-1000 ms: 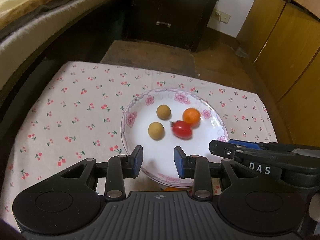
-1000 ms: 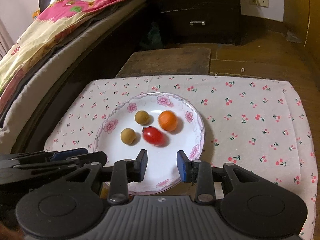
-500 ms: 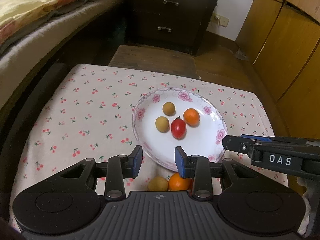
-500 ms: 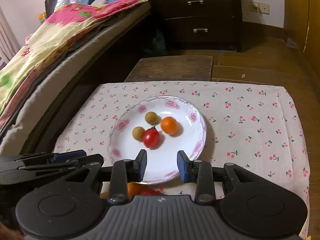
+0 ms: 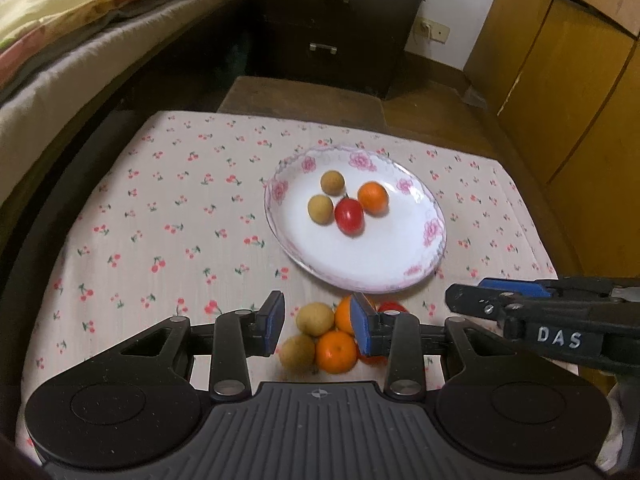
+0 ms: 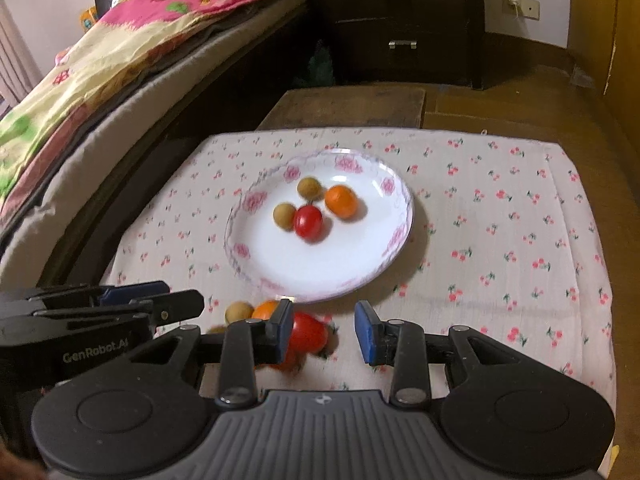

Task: Organize fruits
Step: 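Move both grippers back toward the remaining fruit cluster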

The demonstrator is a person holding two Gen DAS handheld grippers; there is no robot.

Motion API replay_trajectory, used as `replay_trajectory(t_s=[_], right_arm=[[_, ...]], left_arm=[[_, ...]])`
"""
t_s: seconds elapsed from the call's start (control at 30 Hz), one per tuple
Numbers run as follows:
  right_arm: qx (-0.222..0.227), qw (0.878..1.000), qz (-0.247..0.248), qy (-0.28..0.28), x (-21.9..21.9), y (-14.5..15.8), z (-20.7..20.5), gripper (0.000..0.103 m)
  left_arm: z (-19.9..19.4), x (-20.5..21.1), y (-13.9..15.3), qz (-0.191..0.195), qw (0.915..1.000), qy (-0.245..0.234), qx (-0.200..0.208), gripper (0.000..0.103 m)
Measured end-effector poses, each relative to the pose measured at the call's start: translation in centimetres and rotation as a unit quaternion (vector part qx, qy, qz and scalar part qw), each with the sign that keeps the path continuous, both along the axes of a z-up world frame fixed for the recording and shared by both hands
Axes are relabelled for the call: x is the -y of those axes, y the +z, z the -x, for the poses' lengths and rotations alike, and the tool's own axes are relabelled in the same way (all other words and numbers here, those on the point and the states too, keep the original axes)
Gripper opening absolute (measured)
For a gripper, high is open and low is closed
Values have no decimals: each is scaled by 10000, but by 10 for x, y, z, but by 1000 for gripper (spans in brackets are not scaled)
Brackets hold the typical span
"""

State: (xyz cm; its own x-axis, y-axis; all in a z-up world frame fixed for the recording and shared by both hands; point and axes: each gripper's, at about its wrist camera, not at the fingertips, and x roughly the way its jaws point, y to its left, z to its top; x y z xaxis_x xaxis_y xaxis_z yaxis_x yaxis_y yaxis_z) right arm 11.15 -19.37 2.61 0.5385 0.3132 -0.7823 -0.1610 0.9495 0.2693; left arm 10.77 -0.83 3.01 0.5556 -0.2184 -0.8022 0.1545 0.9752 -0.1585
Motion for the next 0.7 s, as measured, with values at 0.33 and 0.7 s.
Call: replay_trajectory(t_s=[0.33, 0.7], right_arm=[[-227, 9993, 198, 220, -12, -18, 12, 39], [-395, 9988, 275, 86, -13, -27, 7, 39]], left_arm=[[13, -3, -9, -18, 9999, -6, -134, 45], [9, -4, -26, -83, 9991, 81, -399, 45]])
